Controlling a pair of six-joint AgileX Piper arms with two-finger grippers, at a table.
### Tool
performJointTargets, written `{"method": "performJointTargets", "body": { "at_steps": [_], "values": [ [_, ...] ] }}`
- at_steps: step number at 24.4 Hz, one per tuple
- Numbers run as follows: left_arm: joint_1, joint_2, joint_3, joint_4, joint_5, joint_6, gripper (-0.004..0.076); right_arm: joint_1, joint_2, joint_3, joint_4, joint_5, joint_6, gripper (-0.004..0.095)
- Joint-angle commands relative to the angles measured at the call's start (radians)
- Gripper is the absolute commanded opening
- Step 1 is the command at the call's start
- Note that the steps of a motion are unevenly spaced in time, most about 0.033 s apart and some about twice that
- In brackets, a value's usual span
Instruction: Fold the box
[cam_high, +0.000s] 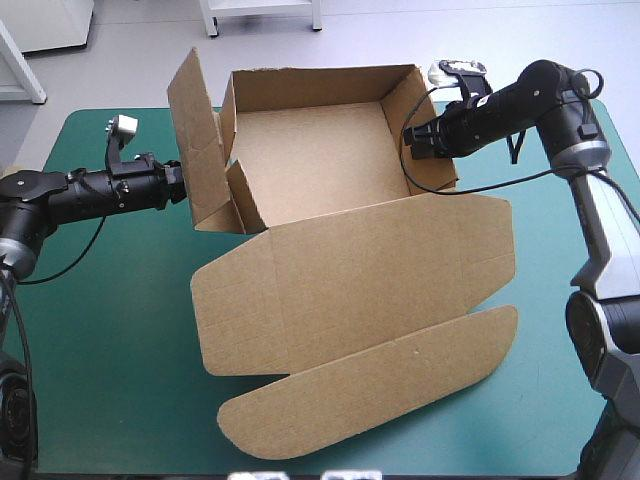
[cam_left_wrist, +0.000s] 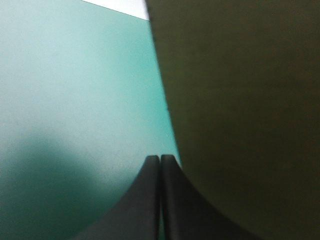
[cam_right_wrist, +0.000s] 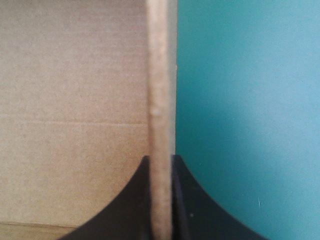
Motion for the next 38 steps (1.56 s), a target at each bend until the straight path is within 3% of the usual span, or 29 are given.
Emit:
{"method": "performJointTargets", "body": {
  "at_steps": [1,16,18,21,27,38],
  "values": [
    [-0.005,-0.059,-0.034,-0.115,0.088,-0.006,-0.0009,-0.002,-0.037,-0.027,0.052,-0.042,0.010,0.0000],
    [-0.083,-0.063,-0.034,-0.172,0.097,-0.037,0.0002,-0.002,-0.036,-0.027,-0.010,-0.049,0.019,0.0000],
    [-0.085,-0.063,-0.034,-0.176,0.097,-0.039,0.0036,-0.002,-0.036,-0.027,-0.027,-0.047,0.021,0.0000],
    [-0.085,-0.063,-0.034,-0.177,0.097,-0.043,0.0151,-0.002,-0.036,-0.027,-0.034,-0.043,0.023,0.0000],
    [-0.085,-0.063,-0.034,-0.174,0.088,-0.068,0.0475,0.000,-0.036,-0.021,-0.053,-0.039,0.033,0.0000],
    [-0.085,-0.063,-0.034,-0.169,0.046,-0.089,0.0498,0.060,-0.036,0.006,-0.141,-0.083,0.071,0.0001]
  ]
}}
